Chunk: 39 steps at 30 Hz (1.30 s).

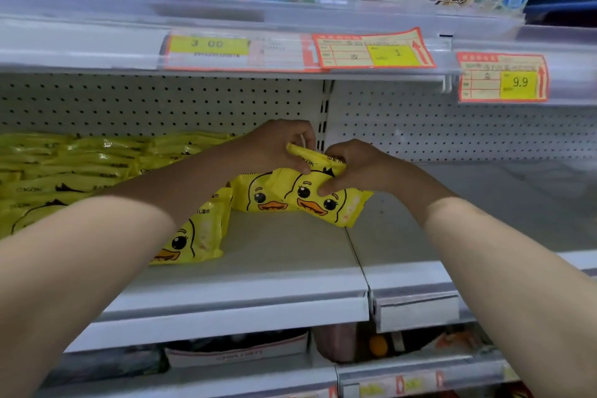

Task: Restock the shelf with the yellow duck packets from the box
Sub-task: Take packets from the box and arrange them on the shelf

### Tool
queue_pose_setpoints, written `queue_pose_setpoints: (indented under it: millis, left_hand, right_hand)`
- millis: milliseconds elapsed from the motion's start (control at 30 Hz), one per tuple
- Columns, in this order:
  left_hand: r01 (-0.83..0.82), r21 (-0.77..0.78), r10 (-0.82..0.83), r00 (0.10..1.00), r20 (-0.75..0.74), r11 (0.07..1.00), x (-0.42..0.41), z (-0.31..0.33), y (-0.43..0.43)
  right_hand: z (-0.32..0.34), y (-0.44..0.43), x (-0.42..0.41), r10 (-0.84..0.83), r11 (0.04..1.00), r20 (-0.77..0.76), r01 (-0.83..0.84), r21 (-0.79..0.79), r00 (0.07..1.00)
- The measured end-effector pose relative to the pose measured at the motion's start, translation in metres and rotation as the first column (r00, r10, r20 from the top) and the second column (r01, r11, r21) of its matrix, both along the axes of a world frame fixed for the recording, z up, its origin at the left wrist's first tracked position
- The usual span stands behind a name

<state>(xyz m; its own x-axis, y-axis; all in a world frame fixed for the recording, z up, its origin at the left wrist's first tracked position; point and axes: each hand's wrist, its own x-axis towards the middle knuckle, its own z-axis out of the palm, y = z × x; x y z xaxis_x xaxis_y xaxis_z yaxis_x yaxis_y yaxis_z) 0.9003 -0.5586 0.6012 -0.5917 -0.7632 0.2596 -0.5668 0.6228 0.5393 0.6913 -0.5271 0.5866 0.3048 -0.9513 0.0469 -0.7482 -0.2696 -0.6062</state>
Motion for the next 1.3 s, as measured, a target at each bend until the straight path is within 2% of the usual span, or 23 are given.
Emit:
queue_pose_setpoints:
  millis: [133,267,400,600,800,1067,1200,1300]
  left_hand:
    - [-0.063,0.037,0.067,0.991,-0.118,0.997,0.015,-0.003,0.000]
    - [-0.096,0.035,0.101,0.975,-0.196,0.995,0.028,-0.005,-0.005]
    - [-0.100,0.026,0.104,0.962,-0.252,0.995,0.033,-0.007,-0.013]
    - [-0.140,0.059,0.151,0.944,-0.292,0.988,0.037,-0.009,-0.011]
    - [-0.186,0.194,0.251,0.880,-0.403,0.963,0.033,-0.007,-0.005]
    - [-0.192,0.356,0.358,0.793,-0.493,0.914,0.032,-0.009,-0.005]
    - [-0.211,0.426,0.395,0.822,-0.409,0.880,0.042,-0.007,-0.004]
    - [-0.258,0.410,0.401,0.860,-0.314,0.875,0.046,-0.004,-0.002]
  right_hand:
    - [-0.009,-0.004,-0.015,-0.033,0.999,0.378,0.025,0.025,0.925]
    - [-0.014,-0.008,-0.023,-0.005,1.000,0.542,-0.009,0.023,0.840]
    - [-0.017,-0.014,-0.019,0.025,0.999,0.520,-0.002,-0.045,0.854]
    - [-0.022,-0.021,-0.019,0.035,0.998,0.599,0.001,-0.060,0.800]
    - [-0.025,-0.027,-0.022,0.046,0.998,0.659,-0.007,-0.062,0.750]
    - [-0.033,-0.024,-0.018,0.021,0.999,0.678,0.015,-0.047,0.735]
    - [-0.030,-0.022,-0.019,0.017,1.000,0.681,-0.002,-0.022,0.732]
    - [-0.026,-0.021,-0.020,0.012,1.000,0.671,-0.012,-0.004,0.741]
